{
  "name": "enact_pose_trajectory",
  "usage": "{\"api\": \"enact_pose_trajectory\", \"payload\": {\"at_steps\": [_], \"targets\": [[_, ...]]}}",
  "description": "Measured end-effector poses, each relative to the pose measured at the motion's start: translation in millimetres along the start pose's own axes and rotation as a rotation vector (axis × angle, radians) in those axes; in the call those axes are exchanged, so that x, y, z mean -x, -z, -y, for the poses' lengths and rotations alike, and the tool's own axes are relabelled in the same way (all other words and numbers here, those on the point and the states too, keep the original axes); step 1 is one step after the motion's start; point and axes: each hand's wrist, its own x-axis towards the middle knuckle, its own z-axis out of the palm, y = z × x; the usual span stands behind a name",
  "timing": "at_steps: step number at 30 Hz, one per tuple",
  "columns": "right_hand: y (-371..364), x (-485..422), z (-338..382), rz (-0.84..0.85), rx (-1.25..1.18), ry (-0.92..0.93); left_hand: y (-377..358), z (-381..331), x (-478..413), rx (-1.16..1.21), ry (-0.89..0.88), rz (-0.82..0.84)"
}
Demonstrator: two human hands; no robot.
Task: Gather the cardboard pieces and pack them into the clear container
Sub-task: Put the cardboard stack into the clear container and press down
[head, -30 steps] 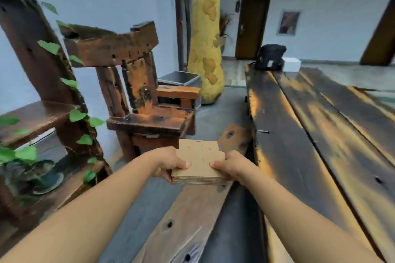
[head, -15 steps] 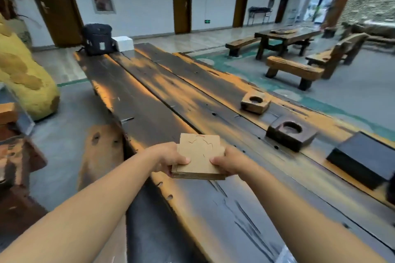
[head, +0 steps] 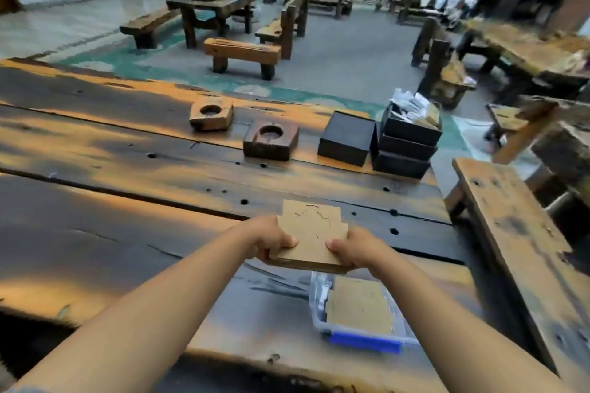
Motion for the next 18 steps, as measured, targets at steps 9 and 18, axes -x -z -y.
{"api": "enact_pose_trajectory", "payload": {"at_steps": [9,18], "targets": [[53,-21,-95,-0.042,-0.035,-0.048,-95,-52,-33,0.074,-0.046,-0.011],[43,-46,-163,0.039,-0.069,-0.060,-160,-44,-48,0.109,0.009,-0.014]]}}
